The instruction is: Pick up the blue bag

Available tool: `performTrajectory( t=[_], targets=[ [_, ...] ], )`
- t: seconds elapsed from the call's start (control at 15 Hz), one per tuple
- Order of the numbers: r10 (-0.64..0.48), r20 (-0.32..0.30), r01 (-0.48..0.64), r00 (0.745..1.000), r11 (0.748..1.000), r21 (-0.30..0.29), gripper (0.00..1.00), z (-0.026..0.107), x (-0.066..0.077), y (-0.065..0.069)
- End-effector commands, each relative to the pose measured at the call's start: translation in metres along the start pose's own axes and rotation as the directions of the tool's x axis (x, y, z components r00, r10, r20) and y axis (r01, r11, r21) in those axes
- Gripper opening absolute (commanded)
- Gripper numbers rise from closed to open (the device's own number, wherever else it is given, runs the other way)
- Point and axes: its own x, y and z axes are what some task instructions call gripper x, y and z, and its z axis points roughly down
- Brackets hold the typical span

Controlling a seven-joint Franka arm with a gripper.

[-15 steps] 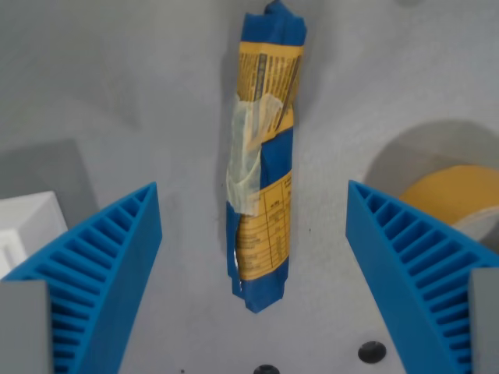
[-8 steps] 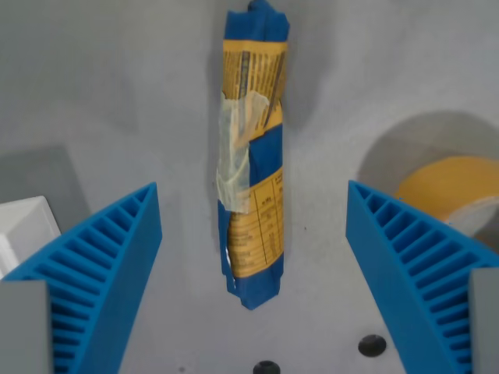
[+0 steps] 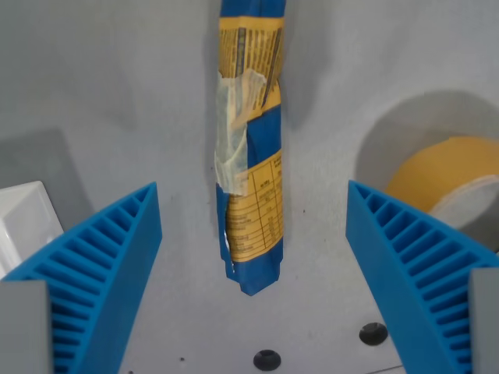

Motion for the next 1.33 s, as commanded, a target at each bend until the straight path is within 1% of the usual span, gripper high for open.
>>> performTrajectory(
  t=[0.07,0.2,0.27,1.33],
  targets=[
    [0.027,-0.093,-0.024,0.995,0.999,0.038,1.00,0.016,-0.003,0.002],
    [0.026,-0.101,-0.022,0.995,0.999,0.043,1.00,0.026,-0.003,0.000],
    [0.025,-0.101,-0.021,0.995,0.999,0.045,0.00,0.031,-0.005,-0.001],
    [0.025,-0.101,-0.021,0.995,0.999,0.045,0.00,0.031,-0.005,-0.001]
  ],
)
